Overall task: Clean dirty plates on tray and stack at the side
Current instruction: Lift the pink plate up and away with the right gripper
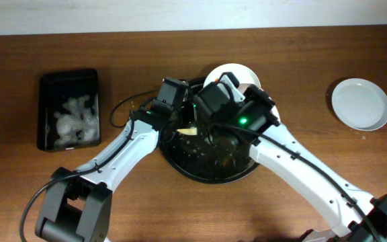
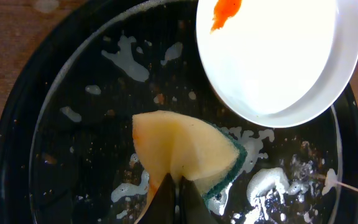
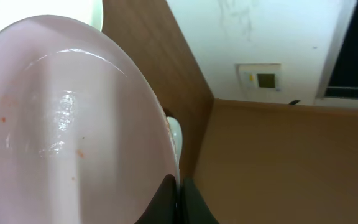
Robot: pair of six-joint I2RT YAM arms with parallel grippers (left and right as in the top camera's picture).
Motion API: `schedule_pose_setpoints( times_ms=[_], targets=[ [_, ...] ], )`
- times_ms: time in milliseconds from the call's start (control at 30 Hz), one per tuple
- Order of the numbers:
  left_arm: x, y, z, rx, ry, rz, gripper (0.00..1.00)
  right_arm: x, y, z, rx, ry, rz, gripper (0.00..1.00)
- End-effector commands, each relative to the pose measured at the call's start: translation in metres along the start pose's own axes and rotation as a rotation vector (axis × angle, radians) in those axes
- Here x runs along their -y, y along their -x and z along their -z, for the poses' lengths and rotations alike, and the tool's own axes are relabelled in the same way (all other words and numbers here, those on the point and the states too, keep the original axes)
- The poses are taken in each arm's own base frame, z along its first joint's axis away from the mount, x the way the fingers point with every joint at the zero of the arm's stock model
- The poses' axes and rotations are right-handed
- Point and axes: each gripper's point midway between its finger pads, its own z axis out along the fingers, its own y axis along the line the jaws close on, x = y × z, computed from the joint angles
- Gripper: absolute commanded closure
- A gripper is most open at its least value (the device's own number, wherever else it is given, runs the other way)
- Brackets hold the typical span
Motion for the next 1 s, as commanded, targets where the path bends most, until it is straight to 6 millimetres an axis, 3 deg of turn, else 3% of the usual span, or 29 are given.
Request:
schedule_pose_setpoints(
  times_ms=[0,733,967],
  targets=[
    [-0.004,0.004,0.005,0.017,0.012,-0.012,0.99,0.021,0.001,0.006,-0.015,-0.133,-0.040,0.96],
    [-0.003,0.004,0.005,0.017,0.011,-0.012,0.99,0.022,0.000,0.006,-0.012,-0.140,-0.107,0.96],
    [0.001,0.003,0.005,0.012,-0.015,-0.013,0.99,-0.008,-0.004,0.004,-0.017,0.026,-0.211,0.96]
  ],
)
